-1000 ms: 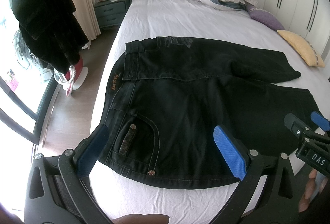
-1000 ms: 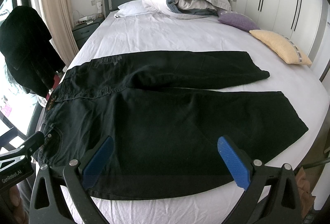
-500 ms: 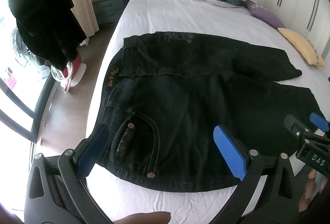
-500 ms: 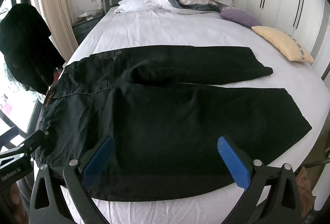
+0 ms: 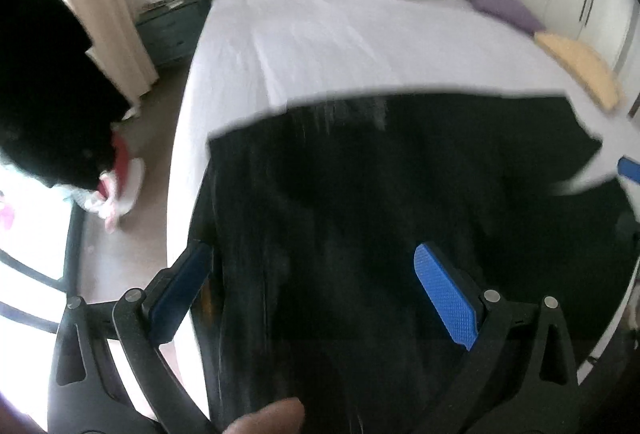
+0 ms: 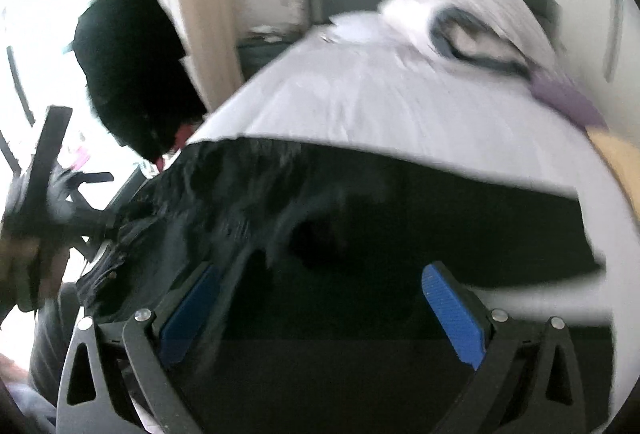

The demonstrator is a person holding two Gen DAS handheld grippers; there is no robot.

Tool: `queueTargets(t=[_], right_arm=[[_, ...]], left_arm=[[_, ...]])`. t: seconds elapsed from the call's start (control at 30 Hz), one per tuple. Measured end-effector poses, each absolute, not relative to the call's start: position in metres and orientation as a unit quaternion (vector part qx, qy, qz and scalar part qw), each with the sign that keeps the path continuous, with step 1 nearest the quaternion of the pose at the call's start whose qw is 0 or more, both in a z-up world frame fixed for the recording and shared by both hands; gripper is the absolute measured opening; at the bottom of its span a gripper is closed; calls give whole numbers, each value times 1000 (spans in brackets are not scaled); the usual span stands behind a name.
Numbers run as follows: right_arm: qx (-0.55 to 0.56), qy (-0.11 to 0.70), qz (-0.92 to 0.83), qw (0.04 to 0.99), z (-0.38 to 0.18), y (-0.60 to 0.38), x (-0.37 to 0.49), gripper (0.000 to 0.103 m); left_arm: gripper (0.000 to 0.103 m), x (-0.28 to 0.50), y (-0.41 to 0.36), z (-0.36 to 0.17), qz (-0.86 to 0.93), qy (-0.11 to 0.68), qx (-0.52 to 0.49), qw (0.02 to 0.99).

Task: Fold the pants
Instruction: 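Grasp the jeans waistband with the left tool while the right tool grasps the waistband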

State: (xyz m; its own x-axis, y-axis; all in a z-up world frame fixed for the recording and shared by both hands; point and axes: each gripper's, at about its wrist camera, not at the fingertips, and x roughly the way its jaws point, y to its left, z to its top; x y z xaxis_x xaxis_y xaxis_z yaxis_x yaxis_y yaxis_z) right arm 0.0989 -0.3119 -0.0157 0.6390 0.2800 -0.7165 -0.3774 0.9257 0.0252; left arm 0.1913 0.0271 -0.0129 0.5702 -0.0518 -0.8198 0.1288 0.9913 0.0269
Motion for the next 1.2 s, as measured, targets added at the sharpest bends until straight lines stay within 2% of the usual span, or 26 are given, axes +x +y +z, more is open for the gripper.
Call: queueTargets(t=[0.1,0.27,0.33,0.63,0.7,0.77,0.8,0.87,0.9,0.93,1.0,1.03,1.1,1.2], right_arm=[[-98,384,218,892,-10,-320,145,103],[-149,407,285,855,-23,-323,221,101],[-155,415,305,843,-30,-322,247,96],[-172,451,363,797,-70,-299,319,83],[-173,457,374,788,-75,-293,328,82],[-179,461,383,780,-80,-286,337,82],[-183,463,386,776,-82,-283,341,82],[-195,470,391,767,-87,-277,349,81],[-204,473,394,761,-89,-272,354,80],[-209,475,396,758,-91,-270,357,78],[-220,477,396,753,-94,-264,365,78],[-224,479,397,750,-95,-261,370,78],[-230,485,398,744,-97,-257,380,78],[-245,493,401,733,-101,-250,391,68]], left_arm=[[103,254,30,-11,-68,443,96,889],[103,353,24,-37,-156,492,156,842],[103,384,24,-53,-179,516,168,821],[103,442,32,-106,-241,583,171,757],[99,445,34,-111,-252,588,169,750],[81,449,34,-113,-273,594,166,738],[78,449,32,-113,-280,594,168,735],[65,450,28,-112,-293,593,173,729],[50,451,26,-111,-300,594,171,727],[30,452,23,-109,-303,592,171,726],[23,454,21,-105,-305,589,180,726],[16,454,19,-106,-306,588,184,726],[13,447,21,-101,-306,577,191,732],[9,423,22,-90,-305,547,199,754]])
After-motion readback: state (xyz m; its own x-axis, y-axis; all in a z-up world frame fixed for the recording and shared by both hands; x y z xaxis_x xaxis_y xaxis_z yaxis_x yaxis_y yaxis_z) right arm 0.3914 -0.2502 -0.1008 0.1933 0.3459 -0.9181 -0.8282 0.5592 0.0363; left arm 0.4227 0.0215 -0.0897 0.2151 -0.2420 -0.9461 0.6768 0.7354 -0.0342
